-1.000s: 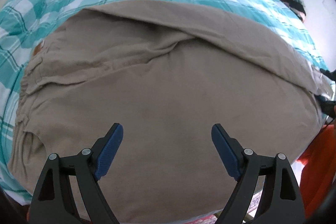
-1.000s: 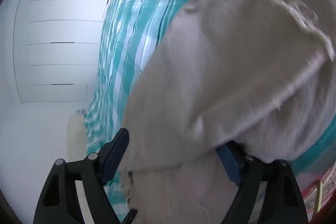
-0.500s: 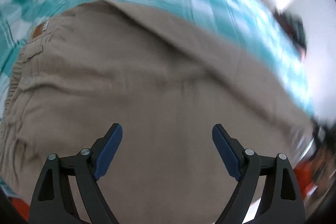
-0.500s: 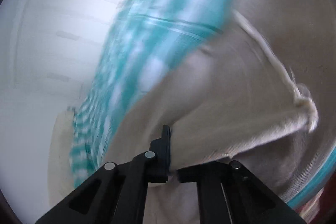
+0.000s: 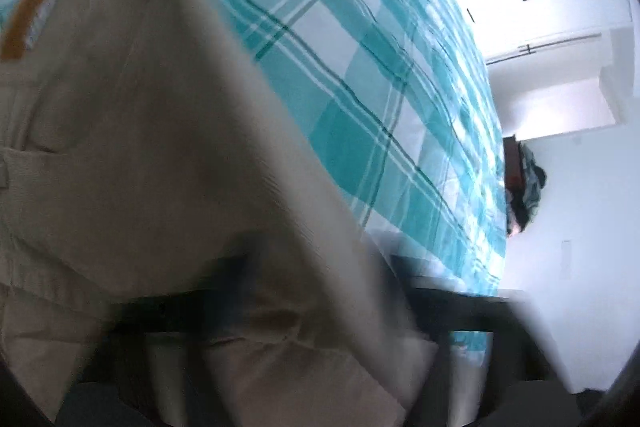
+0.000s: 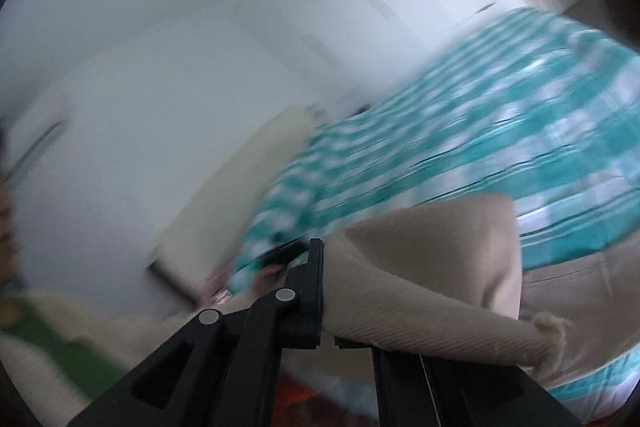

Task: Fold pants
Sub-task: 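Grasp the frayed hem with the right gripper and lift it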

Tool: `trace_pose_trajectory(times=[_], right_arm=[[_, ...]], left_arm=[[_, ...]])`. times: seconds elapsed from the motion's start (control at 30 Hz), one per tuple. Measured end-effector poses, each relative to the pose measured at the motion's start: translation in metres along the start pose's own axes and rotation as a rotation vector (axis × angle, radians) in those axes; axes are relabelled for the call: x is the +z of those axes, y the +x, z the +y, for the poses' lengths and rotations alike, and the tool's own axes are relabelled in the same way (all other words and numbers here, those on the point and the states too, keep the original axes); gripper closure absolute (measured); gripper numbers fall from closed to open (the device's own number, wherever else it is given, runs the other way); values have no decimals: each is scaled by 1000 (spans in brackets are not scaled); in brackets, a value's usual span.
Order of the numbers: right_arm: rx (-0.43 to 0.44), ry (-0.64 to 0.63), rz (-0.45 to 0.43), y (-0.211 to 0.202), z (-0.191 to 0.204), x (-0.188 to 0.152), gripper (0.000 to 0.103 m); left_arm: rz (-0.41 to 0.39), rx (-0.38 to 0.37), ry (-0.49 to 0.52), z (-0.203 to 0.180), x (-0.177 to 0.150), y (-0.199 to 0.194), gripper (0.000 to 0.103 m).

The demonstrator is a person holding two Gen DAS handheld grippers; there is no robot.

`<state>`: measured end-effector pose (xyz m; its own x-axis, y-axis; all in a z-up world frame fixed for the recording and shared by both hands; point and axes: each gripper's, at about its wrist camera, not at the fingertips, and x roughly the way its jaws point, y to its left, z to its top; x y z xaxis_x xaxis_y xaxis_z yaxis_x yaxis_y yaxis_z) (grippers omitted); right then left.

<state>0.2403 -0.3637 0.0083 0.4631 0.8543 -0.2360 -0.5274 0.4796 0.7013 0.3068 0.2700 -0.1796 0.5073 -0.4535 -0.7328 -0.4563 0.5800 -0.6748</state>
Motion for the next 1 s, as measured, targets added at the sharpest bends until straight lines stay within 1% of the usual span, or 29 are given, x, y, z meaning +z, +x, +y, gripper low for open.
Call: trace_pose_trajectory(times=[0.03,0.07,0.1,0.13,0.17,0.2,0.23,0.27,0.33,0.37,0.4,0.43,0.47,0.5,0.53,0.57,0.6,0.63,0.67,0.7,0.73,0.77,0.8,0.83,0.87,0.9,0.93,1.0], right_arm=[[8,-15,21,-6,-4,2,99],[-21,-15,41,-8,-14,6,99],[-71,-15,49,-9,-23,9,99],[-184,-11,67,-5,-42,18,99],[-274,0,86,0,-59,27,99],[-357,3,95,8,-75,40,99],[-401,-13,76,16,-85,56,99],[-393,-39,39,22,-87,72,99],[-328,-94,-26,24,-76,92,99],[-296,-110,-40,22,-72,96,99],[-282,-113,-40,18,-68,94,99],[-279,-97,-17,15,-73,87,98],[-284,-76,5,9,-78,78,98],[-309,-20,50,6,-97,60,98],[-358,45,98,6,-122,41,95],[-416,111,149,6,-148,20,88],[-465,159,189,3,-166,4,81],[-555,228,242,4,-195,-20,80],[-647,284,280,2,-219,-40,79],[-691,334,298,-2,-234,-55,77],[-705,376,295,-7,-243,-64,76],[-689,415,261,-15,-247,-71,72],[-647,448,206,-25,-248,-75,59],[-602,481,146,-36,-247,-78,51],[-578,496,108,-42,-247,-79,38],[-568,504,83,-47,-247,-79,33],[-561,518,47,-54,-247,-79,33],[-554,545,15,-63,-246,-76,33]], left_arm=[[2,-17,-4,1,-1,-4,101],[-45,-6,18,-4,-4,-15,101],[-85,-15,58,-15,-7,-28,101],[-129,-44,87,-27,-11,-45,101],[-182,-65,109,-37,-15,-63,101],[-250,-72,137,-48,-22,-86,100],[-322,-68,168,-55,-31,-111,98],[-359,-71,187,-58,-37,-127,97],[-406,-88,199,-48,-62,-157,95],[-403,-84,191,-41,-70,-160,95],[-387,-73,180,-30,-82,-157,95],[-362,-52,169,-17,-96,-149,93],[-323,-22,151,-1,-110,-135,92],[-259,2,121,18,-123,-114,92],[-193,21,77,36,-135,-91,92],[-158,38,47,48,-140,-80,92],[-125,65,23,57,-146,-65,93],[-115,88,20,61,-149,-55,94],[-117,95,19,61,-151,-52,94],[-119,99,18,59,-151,-51,94],[-116,102,26,57,-150,-52,94],[-114,103,34,56,-148,-53,94],[-116,103,42,54,-147,-54,94],[-119,105,47,52,-145,-55,94],[-120,107,47,51,-141,-52,94],[-121,113,47,50,-141,-50,94],[-121,124,50,50,-142,-48,94],[-119,138,61,54,-142,-46,94]])
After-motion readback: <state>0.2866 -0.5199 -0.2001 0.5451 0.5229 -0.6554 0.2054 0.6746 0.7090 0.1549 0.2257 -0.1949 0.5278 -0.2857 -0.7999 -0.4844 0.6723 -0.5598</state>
